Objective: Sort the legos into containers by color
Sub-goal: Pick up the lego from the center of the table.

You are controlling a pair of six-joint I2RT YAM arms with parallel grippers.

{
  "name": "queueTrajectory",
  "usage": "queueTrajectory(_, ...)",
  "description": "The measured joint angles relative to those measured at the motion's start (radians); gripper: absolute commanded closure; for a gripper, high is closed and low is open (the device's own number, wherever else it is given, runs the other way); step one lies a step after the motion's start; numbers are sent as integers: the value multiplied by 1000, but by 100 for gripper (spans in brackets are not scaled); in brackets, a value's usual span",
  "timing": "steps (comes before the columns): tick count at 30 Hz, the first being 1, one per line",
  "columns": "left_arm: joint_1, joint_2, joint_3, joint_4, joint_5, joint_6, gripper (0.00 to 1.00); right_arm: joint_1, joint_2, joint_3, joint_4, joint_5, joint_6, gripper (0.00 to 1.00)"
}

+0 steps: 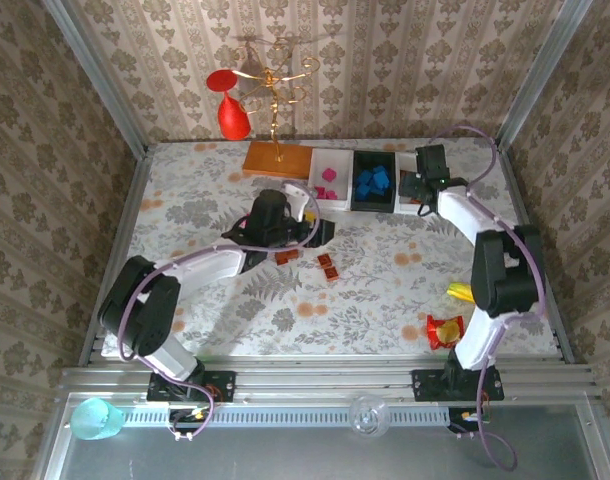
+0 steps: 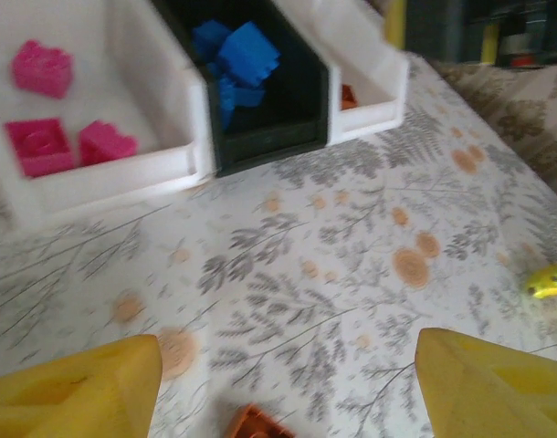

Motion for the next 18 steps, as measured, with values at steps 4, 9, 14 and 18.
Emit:
queueTrajectory(4,60,-61,-79,-14,-12,0,25,139,-97,-100,41,-38,0,36)
queueTrajectory(9,130,-153,-167,-50,-38,1,25,312,-118,-200,46,-68,5,32)
queueTrajectory(14,180,-232,-278,-47,-20,2,21,443,-73,-212,40,-86,17,29)
queueTrajectory(18,212,-274,-361,-35,11,1,19,509,29,-164,29,-87,29,29)
